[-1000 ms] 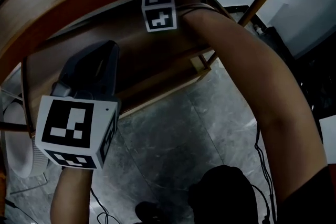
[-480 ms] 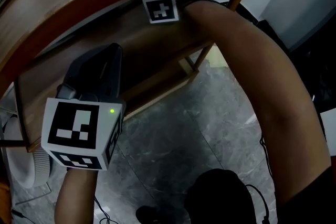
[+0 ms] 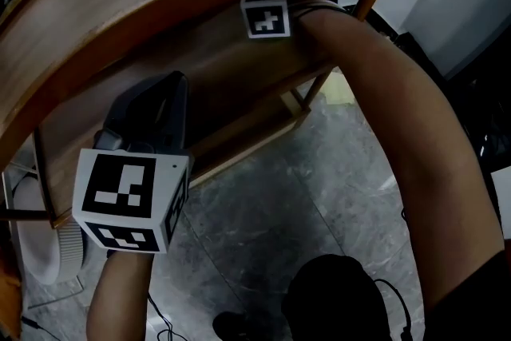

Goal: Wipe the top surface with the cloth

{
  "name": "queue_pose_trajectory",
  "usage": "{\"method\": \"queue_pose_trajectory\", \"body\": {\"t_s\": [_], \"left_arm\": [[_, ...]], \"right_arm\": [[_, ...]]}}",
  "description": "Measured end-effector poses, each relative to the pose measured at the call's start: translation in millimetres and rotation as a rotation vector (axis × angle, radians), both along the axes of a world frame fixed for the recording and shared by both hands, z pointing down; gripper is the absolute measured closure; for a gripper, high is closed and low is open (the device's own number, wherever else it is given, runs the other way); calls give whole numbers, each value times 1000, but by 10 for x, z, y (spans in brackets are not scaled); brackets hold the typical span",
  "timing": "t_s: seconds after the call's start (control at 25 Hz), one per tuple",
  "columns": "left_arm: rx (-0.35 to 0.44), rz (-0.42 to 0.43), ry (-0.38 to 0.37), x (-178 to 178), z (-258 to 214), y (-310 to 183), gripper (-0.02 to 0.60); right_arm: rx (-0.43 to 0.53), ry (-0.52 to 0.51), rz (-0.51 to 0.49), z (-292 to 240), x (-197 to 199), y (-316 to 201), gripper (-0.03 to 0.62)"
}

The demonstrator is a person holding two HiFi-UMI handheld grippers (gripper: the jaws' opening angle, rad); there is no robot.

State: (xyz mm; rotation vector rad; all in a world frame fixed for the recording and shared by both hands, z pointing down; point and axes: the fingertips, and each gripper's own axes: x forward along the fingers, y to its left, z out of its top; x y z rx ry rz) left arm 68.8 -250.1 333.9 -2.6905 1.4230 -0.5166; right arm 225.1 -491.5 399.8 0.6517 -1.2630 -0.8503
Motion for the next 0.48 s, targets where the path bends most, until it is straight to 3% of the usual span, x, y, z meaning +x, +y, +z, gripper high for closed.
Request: {"method": "queue_pose_trajectory", "body": {"t_s": [0.24,0.36,0.48], "left_arm": [[-6,15,1,-182,30,160,571],[-3,16,-7,-371,44,245,571],[-9,3,-14,-589,66,349,571]], "right_arm": [[80,-143,6,-163,-88,119,563],[107,-175,-106,-286,-503,353,563],[63,-195,-259,-244,-1116,748,563]]}}
